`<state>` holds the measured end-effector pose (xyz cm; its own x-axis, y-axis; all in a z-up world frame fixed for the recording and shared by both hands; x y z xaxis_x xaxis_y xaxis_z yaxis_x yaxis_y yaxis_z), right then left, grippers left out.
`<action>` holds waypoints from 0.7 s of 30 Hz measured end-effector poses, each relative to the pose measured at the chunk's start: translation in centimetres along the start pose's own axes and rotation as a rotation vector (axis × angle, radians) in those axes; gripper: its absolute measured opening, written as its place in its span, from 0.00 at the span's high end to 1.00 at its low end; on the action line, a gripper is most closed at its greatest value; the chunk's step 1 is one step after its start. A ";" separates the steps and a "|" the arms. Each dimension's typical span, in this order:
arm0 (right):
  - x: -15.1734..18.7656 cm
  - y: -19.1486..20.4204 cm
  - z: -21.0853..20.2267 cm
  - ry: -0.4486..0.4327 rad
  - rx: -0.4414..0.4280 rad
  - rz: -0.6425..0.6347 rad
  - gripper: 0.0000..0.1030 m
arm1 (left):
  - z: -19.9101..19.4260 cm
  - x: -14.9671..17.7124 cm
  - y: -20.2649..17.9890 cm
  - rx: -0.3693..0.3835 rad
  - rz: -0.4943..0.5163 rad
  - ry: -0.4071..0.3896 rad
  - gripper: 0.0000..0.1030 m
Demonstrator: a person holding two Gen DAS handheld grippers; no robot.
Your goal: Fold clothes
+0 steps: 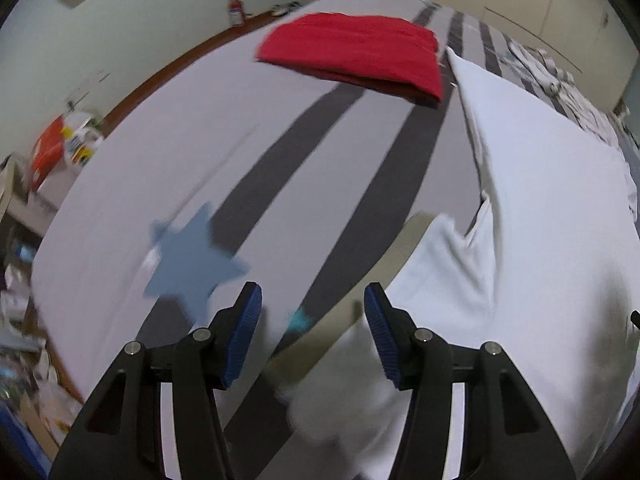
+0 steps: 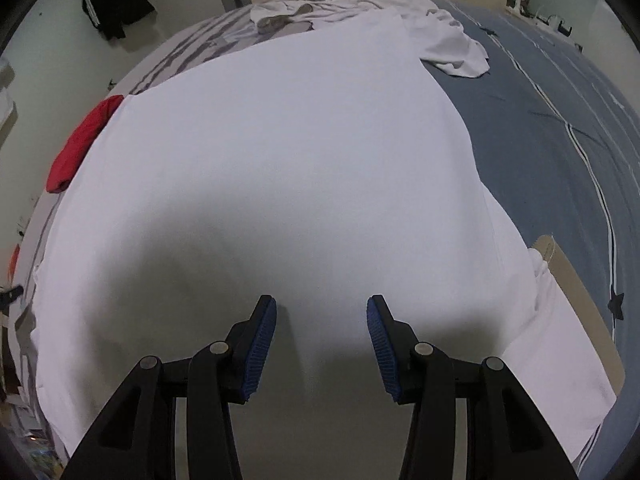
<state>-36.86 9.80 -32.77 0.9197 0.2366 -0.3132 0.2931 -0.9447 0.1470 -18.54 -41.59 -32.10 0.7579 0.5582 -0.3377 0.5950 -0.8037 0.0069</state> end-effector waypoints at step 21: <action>7.8 2.7 -1.0 -0.030 -0.017 -0.022 0.56 | 2.6 5.3 3.3 0.157 -0.173 -0.019 0.91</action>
<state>-28.60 9.30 -33.91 0.9050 0.2499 -0.3442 0.3174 -0.9355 0.1554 -13.24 -41.82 -36.37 0.6421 0.6875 -0.3391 0.6654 -0.7195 -0.1988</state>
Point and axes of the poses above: each gripper's, at about its wrist camera, not at the fingertips, and z roughly the way its jaws point, y to its left, x to its underside, the point moved 1 cm from there along z, roughly the way its jaws point, and after that the axes turned 7 degrees about y, right-handed, at the moved point
